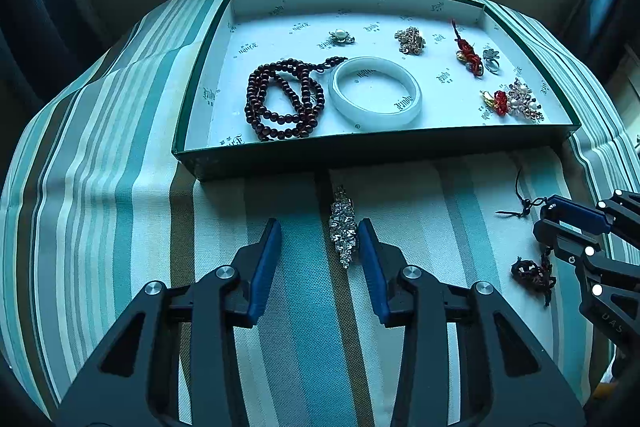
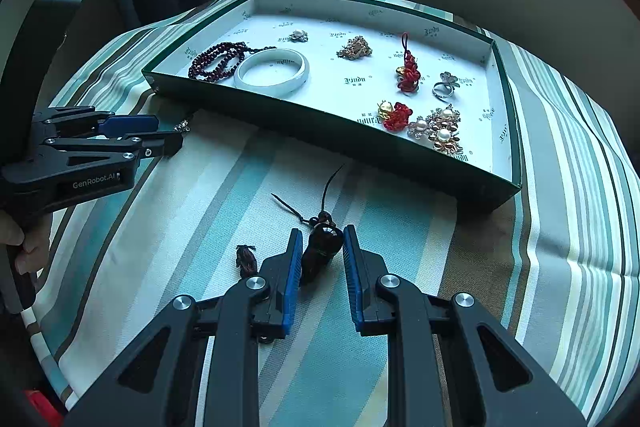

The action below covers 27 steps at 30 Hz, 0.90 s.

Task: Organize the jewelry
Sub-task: 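Grasp the black pendant cord with the right gripper while the left gripper grasps the rhinestone brooch, then carry the pendant and rhinestone brooch into the tray and open both grippers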

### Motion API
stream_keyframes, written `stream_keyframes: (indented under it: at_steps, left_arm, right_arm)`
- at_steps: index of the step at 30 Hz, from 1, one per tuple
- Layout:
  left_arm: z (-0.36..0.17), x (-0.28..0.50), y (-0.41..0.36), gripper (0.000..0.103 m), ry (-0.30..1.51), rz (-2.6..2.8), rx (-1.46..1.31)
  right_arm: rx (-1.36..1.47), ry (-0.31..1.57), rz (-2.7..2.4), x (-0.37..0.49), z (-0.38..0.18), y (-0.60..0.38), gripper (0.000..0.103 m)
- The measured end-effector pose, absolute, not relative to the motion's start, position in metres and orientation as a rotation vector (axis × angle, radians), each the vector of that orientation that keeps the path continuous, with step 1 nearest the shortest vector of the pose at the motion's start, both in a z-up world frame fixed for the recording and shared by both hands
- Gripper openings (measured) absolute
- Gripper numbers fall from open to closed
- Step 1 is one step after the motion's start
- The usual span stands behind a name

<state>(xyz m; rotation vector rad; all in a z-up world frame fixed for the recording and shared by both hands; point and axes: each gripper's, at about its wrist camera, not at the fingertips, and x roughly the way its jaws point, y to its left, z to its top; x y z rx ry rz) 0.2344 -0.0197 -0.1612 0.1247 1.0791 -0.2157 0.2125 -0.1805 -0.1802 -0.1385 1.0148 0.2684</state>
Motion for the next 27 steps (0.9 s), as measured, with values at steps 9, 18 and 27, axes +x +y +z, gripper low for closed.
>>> stream_keyframes:
  at_steps: [9, 18, 27]
  left_arm:
    - [-0.161, 0.236, -0.022, 0.03, 1.081, -0.256, 0.161]
    - [-0.161, 0.234, -0.028, 0.013, 1.067, -0.297, 0.19]
    - [-0.16, 0.229, -0.026, 0.013, 1.058, -0.28, 0.181]
  right_arm:
    - [-0.136, 1.02, 0.267, 0.213, -0.183, -0.182, 0.021]
    - [-0.136, 1.023, 0.266, 0.213, -0.184, -0.181, 0.021]
    - [-0.131, 1.014, 0.252, 0.212, -0.184, -0.183, 0.021]
